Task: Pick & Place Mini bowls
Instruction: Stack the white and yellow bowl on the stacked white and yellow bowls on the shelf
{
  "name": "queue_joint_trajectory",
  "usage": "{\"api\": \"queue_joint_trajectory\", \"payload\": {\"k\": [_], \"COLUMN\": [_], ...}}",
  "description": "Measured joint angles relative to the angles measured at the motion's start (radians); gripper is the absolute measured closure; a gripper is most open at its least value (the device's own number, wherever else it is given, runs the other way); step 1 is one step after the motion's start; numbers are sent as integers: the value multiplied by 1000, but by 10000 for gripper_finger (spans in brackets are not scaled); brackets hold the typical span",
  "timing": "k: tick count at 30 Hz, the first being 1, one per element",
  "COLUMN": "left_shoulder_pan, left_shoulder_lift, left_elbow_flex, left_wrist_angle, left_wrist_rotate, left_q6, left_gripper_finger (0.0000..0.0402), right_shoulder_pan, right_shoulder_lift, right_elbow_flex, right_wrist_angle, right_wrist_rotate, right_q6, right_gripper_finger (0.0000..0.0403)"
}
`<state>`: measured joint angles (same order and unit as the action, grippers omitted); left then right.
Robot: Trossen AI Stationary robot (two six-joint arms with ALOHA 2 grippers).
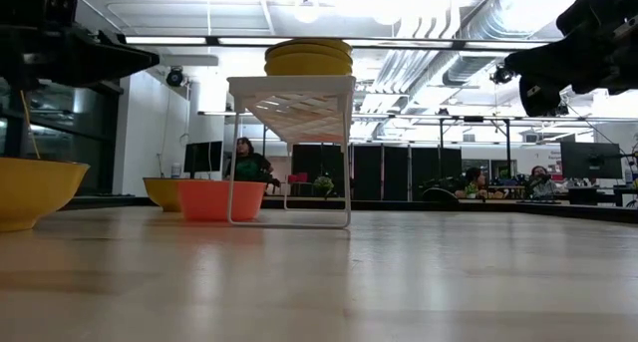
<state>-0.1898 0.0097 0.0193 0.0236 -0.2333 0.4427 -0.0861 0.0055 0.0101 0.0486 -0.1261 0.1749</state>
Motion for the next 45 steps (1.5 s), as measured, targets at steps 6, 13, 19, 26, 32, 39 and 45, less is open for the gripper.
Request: {"api": "queue_joint_trajectory", "payload": {"k": [6,13,19,26,32,39,45], "left_shoulder_pan": [0,0,0,0,1,0,1], "left_shoulder_lift": [31,54,54,54,54,54,57], "left_elbow_flex": [0,0,0,0,0,46,118], "left_wrist_angle": [3,6,28,21,27,-34,-41], "left_wrist_rotate": [-34,-54,-66,-66,-93,-324,-506], "left_q6": [-1,-2,-2,-2,8,42,87], "left_gripper_finger": [300,300,300,300,300,300,300], "right_shoulder_pan": [0,0,0,0,0,0,0], "right_shoulder_lift": [0,0,0,0,1,1,1], "right_elbow_flex": [0,0,0,0,0,0,0], "right_wrist_angle": [0,0,0,0,0,0,0], "right_wrist_rotate": [0,0,0,0,0,0,0], "right_q6": [0,0,0,0,0,0,0], "right_gripper_finger": [394,397,396,395,395,397,396]}}
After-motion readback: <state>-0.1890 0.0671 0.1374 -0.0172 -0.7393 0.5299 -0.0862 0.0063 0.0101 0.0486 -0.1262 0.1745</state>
